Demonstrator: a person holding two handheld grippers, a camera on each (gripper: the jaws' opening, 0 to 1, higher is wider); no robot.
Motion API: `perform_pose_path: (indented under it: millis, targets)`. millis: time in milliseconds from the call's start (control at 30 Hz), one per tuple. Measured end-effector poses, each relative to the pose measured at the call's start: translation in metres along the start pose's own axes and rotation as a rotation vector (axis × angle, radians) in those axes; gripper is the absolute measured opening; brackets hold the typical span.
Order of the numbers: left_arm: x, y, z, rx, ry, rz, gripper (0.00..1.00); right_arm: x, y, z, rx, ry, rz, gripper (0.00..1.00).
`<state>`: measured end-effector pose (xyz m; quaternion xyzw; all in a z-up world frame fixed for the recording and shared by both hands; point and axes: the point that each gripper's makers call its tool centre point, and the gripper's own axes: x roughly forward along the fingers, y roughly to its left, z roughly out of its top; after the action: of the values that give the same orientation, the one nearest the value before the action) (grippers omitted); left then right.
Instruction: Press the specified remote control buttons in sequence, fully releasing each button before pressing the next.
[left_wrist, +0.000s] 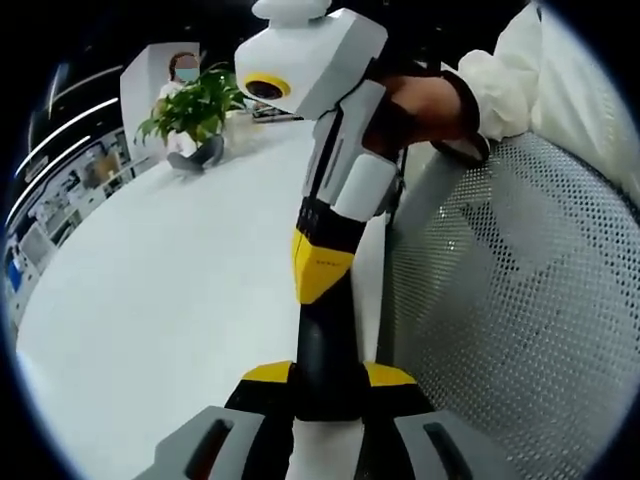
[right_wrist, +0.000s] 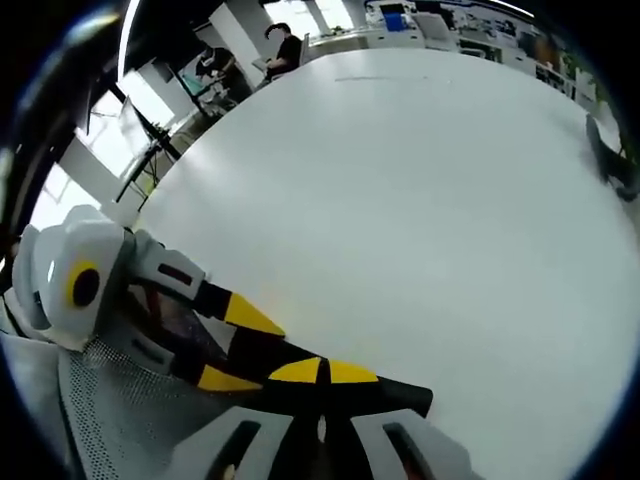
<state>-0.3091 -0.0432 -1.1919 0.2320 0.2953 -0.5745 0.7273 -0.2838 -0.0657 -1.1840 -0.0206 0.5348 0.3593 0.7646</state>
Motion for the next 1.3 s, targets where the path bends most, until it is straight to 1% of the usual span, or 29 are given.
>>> perform_pose_path:
  millis: [133,333,500,600,700,833,900,1000,1133,1167,1200,1233,1267,1300]
  targets:
    - [0.001,0.001,0.000,-0.003,-0.001,0.003,0.24,0.001,0.001,0.001,-0.032,0.005,-0.017,0.00]
    - [0.001,0.001,0.000,-0.006,0.000,0.006,0.25,0.000,-0.001,0.001,-0.013,0.000,-0.004,0.00]
    - [0.000,0.003,0.000,-0.016,0.005,0.014,0.25,-0.003,-0.002,0.001,-0.005,0.009,-0.011,0.00]
    - [0.001,0.004,0.000,-0.016,0.010,0.019,0.25,-0.008,-0.006,0.006,0.013,-0.027,-0.019,0.00]
    - [0.001,0.008,0.000,-0.013,0.007,0.037,0.25,-0.012,-0.006,0.009,0.058,-0.050,0.002,0.00]
    - [0.001,0.010,0.000,-0.030,0.001,0.037,0.25,-0.010,0.000,0.006,0.074,-0.034,0.029,0.00]
    - [0.002,0.011,0.000,-0.044,-0.004,0.038,0.25,-0.009,0.004,0.003,0.074,-0.014,0.042,0.00]
    - [0.002,0.010,0.000,-0.041,-0.007,0.039,0.26,-0.008,0.008,0.000,0.070,0.006,0.055,0.00]
    - [0.001,0.010,-0.001,-0.042,-0.011,0.036,0.27,-0.005,0.006,-0.003,0.058,0.019,0.049,0.00]
    - [0.000,0.010,-0.001,-0.042,-0.011,0.036,0.27,-0.003,0.005,-0.008,0.051,0.049,0.041,0.00]
    - [0.000,0.009,-0.001,-0.042,-0.010,0.036,0.27,-0.004,0.008,-0.005,0.042,0.037,0.043,0.00]
    - [0.000,0.009,-0.002,-0.043,-0.009,0.037,0.27,-0.005,0.005,-0.005,0.010,0.032,0.024,0.00]
    - [-0.001,0.009,-0.002,-0.043,-0.009,0.037,0.28,-0.004,0.008,-0.007,0.016,0.040,0.036,0.00]
    - [-0.001,0.009,-0.003,-0.042,-0.006,0.039,0.28,-0.004,0.008,-0.007,0.008,0.033,0.028,0.00]
